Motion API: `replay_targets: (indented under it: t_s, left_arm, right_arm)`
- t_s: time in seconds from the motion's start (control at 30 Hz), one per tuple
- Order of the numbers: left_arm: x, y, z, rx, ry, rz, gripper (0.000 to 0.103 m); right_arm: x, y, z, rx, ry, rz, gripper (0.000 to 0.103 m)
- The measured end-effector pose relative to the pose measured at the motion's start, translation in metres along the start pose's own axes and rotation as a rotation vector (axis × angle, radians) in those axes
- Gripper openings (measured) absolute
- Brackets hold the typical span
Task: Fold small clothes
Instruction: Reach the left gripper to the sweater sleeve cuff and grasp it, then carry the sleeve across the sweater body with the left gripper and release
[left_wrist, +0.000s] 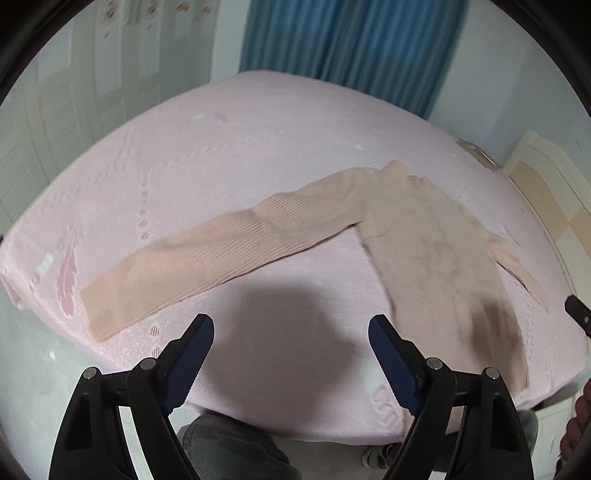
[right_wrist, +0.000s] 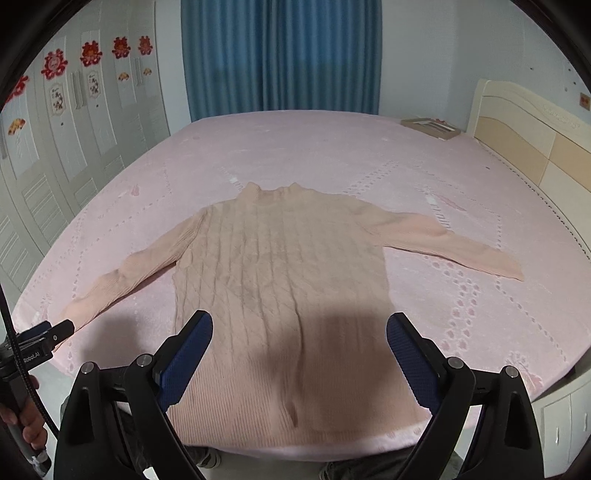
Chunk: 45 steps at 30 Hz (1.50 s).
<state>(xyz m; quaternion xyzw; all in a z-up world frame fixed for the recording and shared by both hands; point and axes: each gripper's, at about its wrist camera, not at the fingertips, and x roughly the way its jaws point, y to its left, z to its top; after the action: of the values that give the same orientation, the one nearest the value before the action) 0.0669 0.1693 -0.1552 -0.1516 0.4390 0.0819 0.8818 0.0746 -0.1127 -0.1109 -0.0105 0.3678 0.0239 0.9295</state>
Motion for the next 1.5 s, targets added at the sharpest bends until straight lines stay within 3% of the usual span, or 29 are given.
replay_targets:
  t_s: [0.23,0.4,0.53,0.67,0.7,0.77,0.97,1.0,1.1,1.2,1.37,1.5]
  left_arm:
    - [0.034,0.058,-0.004,-0.249,-0.006,-0.010,0.084]
    - [0.060,0.094,-0.005,-0.426,0.015,-0.022,0.084]
    - [0.077,0.115,-0.007,-0.523,0.013,-0.065,0.082]
    - [0.081,0.124,-0.002,-0.572,-0.029,-0.068,0.081]
    - [0.084,0.127,0.000,-0.593,-0.036,-0.063,0.080]
    - [0.088,0.128,0.005,-0.609,-0.050,-0.025,0.065]
    - [0.101,0.111,0.023,-0.508,-0.062,0.226,0.016]
    - [0.104,0.106,0.028,-0.472,-0.060,0.254,0.013]
    - [0.093,0.084,0.045,-0.390,-0.111,0.345,0.011]
    - [0.076,0.051,0.072,-0.296,-0.177,0.388,0.011]
    - [0.061,-0.024,0.120,-0.094,-0.263,0.393,0.010]
    - [0.063,-0.102,0.148,0.040,-0.299,0.307,0.010]
  right_arm:
    - [0.043,0.011,0.010,-0.005,-0.007,0.070,0.094]
    - [0.086,0.014,0.022,-0.003,0.038,0.109,0.094]
    - [0.114,0.014,0.032,-0.014,0.023,0.085,0.092]
    - [0.136,0.002,0.030,0.025,0.035,0.148,0.092]
    - [0.142,-0.004,0.025,0.050,0.032,0.173,0.092]
    - [0.153,-0.018,0.012,0.102,0.035,0.203,0.091]
    - [0.165,-0.049,-0.002,0.125,0.044,0.157,0.087]
    - [0.165,-0.056,-0.002,0.151,0.045,0.177,0.087]
    - [0.165,-0.074,0.001,0.197,0.028,0.200,0.087]
    - [0.162,-0.088,0.003,0.223,0.014,0.178,0.087]
    - [0.168,-0.118,0.001,0.321,0.036,0.141,0.086]
    - [0.168,-0.148,0.002,0.403,0.039,0.132,0.081]
